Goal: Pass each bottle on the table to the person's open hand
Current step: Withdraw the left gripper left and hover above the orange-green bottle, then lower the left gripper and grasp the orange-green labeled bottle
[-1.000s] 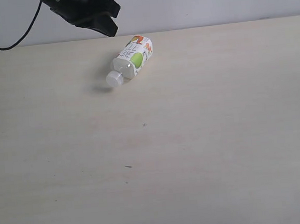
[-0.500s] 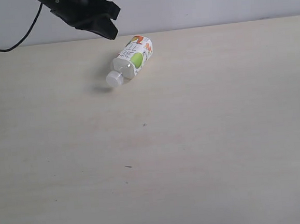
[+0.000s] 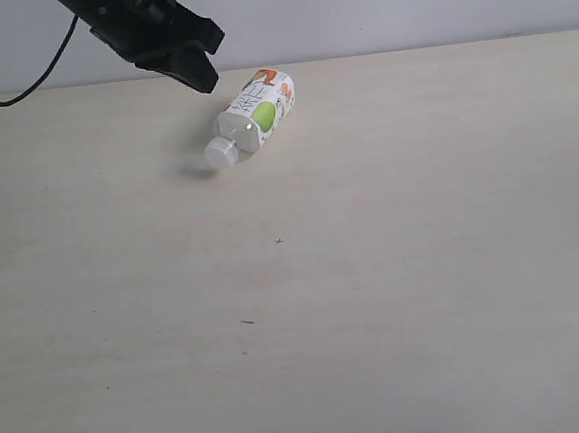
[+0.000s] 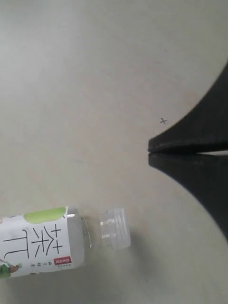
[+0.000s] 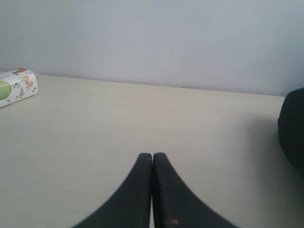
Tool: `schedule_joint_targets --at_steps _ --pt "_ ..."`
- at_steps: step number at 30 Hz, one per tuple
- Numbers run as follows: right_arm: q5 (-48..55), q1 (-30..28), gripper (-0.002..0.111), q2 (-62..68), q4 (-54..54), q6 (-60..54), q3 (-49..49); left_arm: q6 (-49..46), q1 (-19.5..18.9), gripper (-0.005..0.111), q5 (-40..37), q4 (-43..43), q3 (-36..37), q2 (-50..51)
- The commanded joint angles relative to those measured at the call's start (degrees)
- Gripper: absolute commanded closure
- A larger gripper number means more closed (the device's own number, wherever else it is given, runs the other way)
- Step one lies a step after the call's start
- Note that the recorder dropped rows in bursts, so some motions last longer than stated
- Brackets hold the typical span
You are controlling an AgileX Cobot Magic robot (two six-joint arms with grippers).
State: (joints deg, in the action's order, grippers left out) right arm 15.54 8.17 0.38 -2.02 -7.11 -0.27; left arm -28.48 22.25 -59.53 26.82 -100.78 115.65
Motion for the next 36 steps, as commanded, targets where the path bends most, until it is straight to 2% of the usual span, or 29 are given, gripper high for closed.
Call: schedule_joint_targets --at_steps 1,4,7,11,16,19,24,29,36 --pt "-0.2 -0.1 0.107 -0.4 0.0 -0.2 0.3 0.2 -0.2 0.107 2.1 -0.8 0.1 -0.6" --pt "-0.2 -0.1 0.107 -0.4 0.0 -0.2 0.3 -1.7 1.2 0.107 2.8 -0.3 0.7 -0.8" --pt "-0.2 -0.1 0.107 -0.4 0.0 -0.2 0.3 -2.9 2.7 0.107 8.4 -0.5 4.3 -3.4" --pt "-0.2 -0.1 0.107 -0.4 0.0 -0.2 0.3 -2.9 2.8 0.107 14.4 -1.2 7.9 -6.4" --pt "-0.2 -0.1 0.107 -0.4 0.0 -0.2 0.3 -2.2 2.8 0.107 15.6 -2.2 8.1 -6.3" --pt "-0.2 -0.1 0.107 -0.4 0.0 -0.2 0.3 -1.9 3.0 0.107 19.1 -3.5 8.0 -5.6" --pt "-0.2 -0.1 0.107 -0.4 0.0 -0.2 0.3 6.6 3.0 0.107 20.2 -8.7 0.2 -1.4" --pt "-0.2 -0.1 0.107 -0.4 0.0 -0.2 0.3 6.7 3.0 0.107 15.1 -9.1 -10.4 5.5" --pt "-0.2 -0.1 0.107 -0.4 0.0 -0.2 0.3 7.9 3.0 0.107 12.9 -10.2 -16.2 13.3"
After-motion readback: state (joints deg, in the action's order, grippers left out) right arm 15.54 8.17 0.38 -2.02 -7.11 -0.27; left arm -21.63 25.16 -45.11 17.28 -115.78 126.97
